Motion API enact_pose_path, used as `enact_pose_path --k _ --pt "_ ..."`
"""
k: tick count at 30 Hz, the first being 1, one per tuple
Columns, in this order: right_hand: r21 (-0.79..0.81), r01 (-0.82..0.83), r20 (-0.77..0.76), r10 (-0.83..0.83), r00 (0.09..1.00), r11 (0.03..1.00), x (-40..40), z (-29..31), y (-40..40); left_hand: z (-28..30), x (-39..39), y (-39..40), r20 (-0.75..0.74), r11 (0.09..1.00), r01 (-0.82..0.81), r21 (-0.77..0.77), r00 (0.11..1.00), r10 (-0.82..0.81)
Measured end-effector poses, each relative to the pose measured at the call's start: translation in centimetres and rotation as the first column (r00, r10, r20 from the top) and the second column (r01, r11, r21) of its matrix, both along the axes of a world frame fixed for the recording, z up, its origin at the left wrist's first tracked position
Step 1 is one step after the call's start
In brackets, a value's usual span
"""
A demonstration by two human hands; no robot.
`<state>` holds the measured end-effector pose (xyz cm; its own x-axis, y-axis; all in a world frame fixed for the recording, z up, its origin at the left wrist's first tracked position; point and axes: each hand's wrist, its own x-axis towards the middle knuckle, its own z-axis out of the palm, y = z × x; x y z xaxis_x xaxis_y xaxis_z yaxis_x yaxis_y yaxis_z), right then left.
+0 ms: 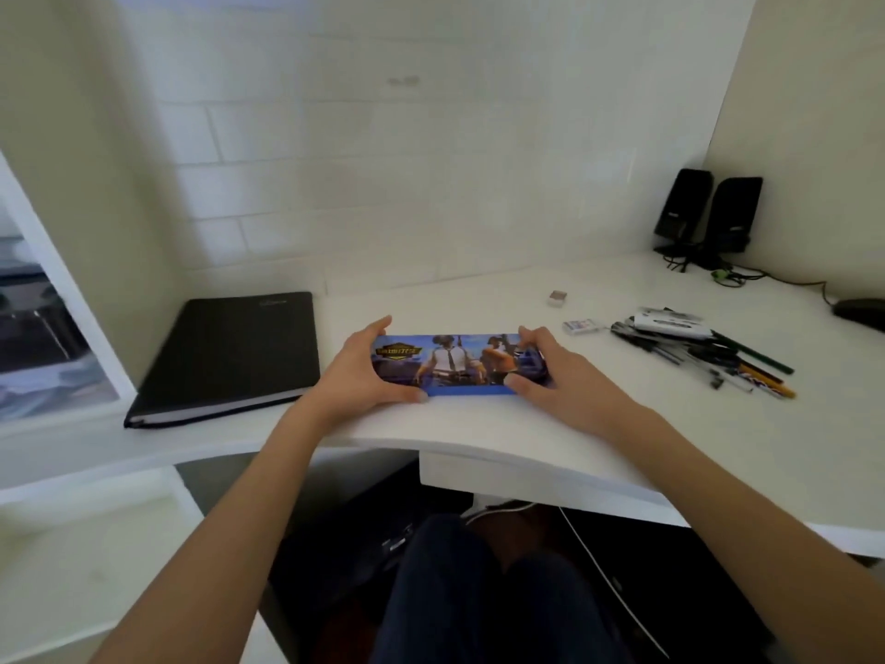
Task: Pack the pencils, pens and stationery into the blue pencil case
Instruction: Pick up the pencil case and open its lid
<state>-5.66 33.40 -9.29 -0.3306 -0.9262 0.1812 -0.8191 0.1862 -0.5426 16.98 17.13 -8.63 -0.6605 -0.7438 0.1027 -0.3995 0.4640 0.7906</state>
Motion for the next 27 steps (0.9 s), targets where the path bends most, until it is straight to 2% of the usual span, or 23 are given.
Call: enact_pose_path --k 4,14,21,27 --pt "0.015 -0.08 -0.094 0.081 0.992 0.997 -0.5 0.1 -0.8 -0.3 -0.2 0.1 0.044 0.999 0.025 -0.045 0.999 -0.023" --pt "-0.06 -0.08 0.014 0.081 0.997 0.995 -1.7 -0.1 -2.4 -0.7 -0.6 -0.4 -0.014 1.0 -0.008 -0.005 1.0 0.008" --pt "-0.083 -0.079 -0.032 0.076 0.997 0.993 -2.1 1.3 -3.0 -0.6 -0.7 -0.8 -0.049 0.997 -0.027 0.075 0.998 0.031" --pt "-0.076 -0.09 -0.073 0.084 0.994 0.993 -2.3 1.1 -3.1 -0.5 -1.0 -0.6 -0.01 0.995 -0.017 0.103 1.0 0.018"
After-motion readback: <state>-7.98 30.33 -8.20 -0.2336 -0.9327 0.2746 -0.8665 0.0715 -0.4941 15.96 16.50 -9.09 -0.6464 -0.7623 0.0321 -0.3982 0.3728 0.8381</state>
